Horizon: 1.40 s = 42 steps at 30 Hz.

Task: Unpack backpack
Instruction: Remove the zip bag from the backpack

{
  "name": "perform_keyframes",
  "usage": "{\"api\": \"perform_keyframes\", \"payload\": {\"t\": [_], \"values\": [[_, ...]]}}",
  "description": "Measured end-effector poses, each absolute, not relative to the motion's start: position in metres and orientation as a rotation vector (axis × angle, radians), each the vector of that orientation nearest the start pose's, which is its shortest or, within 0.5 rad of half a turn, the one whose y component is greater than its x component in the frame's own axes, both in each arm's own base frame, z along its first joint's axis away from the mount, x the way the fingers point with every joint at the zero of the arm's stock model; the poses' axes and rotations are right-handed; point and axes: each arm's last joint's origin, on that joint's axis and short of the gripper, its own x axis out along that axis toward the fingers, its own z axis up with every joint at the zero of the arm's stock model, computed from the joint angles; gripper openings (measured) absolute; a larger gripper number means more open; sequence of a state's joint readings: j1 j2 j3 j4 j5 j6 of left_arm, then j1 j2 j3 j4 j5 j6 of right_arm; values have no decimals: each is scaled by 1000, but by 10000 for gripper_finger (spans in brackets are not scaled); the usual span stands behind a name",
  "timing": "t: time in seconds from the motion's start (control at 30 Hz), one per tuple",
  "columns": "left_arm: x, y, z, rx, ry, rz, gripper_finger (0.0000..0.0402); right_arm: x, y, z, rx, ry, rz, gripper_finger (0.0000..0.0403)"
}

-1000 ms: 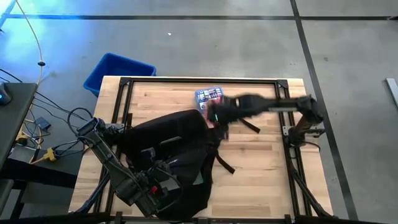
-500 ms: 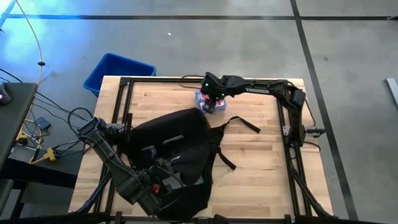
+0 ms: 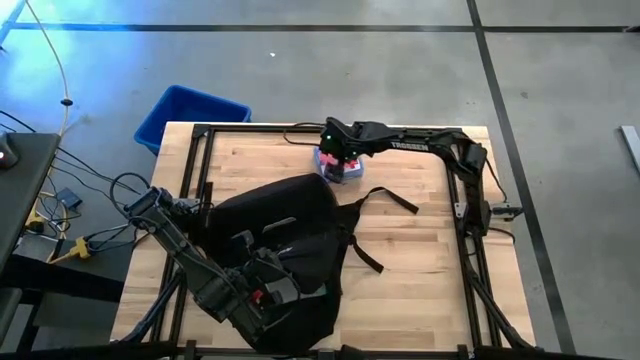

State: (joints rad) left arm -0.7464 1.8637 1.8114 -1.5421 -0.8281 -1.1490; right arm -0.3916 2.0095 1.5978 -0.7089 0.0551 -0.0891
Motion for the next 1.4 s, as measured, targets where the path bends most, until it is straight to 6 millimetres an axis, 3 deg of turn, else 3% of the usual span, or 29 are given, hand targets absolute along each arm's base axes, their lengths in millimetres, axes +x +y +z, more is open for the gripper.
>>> {"api": "perform_keyframes", "payload": {"t": [0.1, 0.2, 0.37, 0.47, 0.57, 0.7, 0.8, 0.93, 1.13, 1.3, 1.4], "values": [[266, -217, 316, 94, 854, 627, 1, 383, -148, 238, 65, 1112, -326, 307], [266, -217, 316, 85, 849, 632, 1, 369, -111, 280, -27, 1061, -282, 307], [263, -220, 316, 82, 839, 626, 1, 330, -16, 340, -198, 910, -172, 306], [260, -224, 317, 89, 822, 616, 1, 303, 50, 354, -196, 742, 23, 306], [259, -229, 317, 77, 796, 600, 1, 286, 117, 344, -158, 502, 224, 306], [258, -233, 318, 84, 739, 596, 1, 277, 189, 300, -127, 254, 345, 306], [258, -233, 318, 100, 703, 607, 1, 287, 225, 265, -133, 199, 343, 307], [261, -231, 319, 101, 687, 620, 1, 318, 263, 228, -274, 260, 339, 307], [263, -232, 319, 81, 666, 616, 1, 372, 296, 202, -391, 446, 207, 307], [258, -240, 319, 74, 656, 586, 1, 410, 296, 182, -493, 663, -21, 307], [254, -244, 319, 77, 654, 571, 1, 425, 292, 167, -563, 773, -73, 307]]}}
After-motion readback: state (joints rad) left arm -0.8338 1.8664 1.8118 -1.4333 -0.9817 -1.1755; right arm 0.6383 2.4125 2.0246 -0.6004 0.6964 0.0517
